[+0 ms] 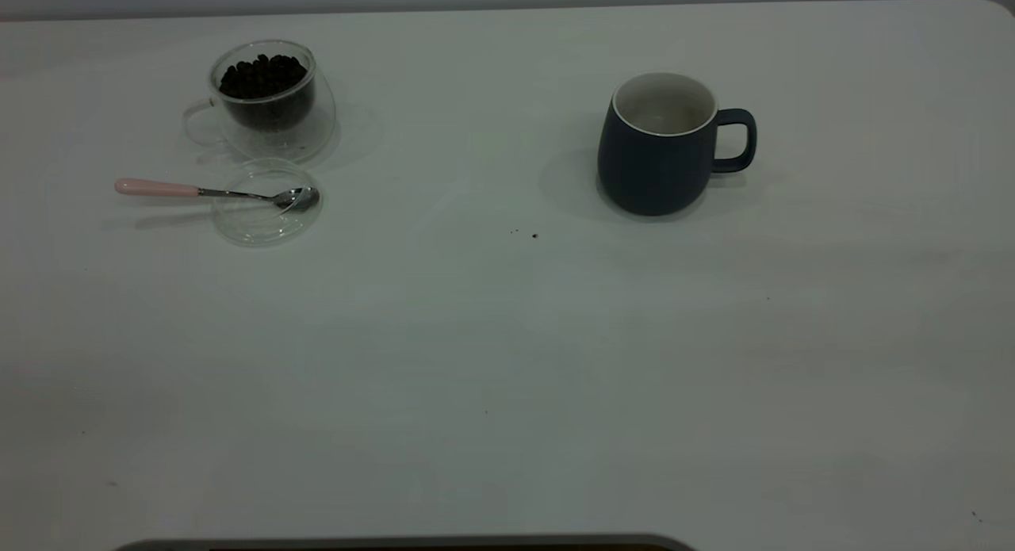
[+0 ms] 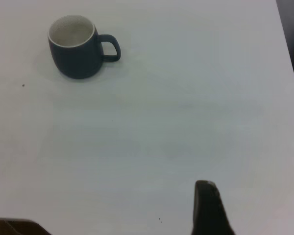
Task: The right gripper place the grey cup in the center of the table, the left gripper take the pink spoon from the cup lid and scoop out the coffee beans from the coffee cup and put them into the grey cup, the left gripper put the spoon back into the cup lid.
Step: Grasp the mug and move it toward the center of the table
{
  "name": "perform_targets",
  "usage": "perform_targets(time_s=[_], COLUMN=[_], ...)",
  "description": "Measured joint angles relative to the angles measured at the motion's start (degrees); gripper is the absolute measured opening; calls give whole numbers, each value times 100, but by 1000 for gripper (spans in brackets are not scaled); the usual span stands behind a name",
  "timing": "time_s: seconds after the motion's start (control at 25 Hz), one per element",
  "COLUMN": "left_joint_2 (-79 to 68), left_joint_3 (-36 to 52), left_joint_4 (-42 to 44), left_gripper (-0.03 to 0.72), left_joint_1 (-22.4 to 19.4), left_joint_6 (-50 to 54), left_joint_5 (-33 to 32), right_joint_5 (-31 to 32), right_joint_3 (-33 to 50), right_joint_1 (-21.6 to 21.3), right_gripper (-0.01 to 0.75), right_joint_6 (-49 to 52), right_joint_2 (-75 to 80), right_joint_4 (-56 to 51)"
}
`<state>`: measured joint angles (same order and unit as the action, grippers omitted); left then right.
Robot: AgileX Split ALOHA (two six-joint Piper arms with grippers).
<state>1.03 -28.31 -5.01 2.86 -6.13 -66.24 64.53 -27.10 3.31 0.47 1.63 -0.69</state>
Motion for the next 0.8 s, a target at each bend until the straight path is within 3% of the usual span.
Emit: perform_targets(time_s=[0.44, 0.64, 0.8], left_joint_2=[0, 0, 0], left_joint_3=[0, 0, 0], left_joint_4=[0, 0, 0], left_gripper=[445, 445, 445], left_joint_1=[0, 0, 0], left_joint_6=[0, 0, 0], left_joint_5=[0, 0, 0], right_joint_5=[-228, -1518, -2566], right_joint_3=[-57, -112, -112], right_joint_1=[0, 0, 0], right_gripper=[486, 491, 534], right_joint_6=[19, -118, -781], right_joint_2=[447, 1701, 3048], right_joint_4=[-211, -734, -1076])
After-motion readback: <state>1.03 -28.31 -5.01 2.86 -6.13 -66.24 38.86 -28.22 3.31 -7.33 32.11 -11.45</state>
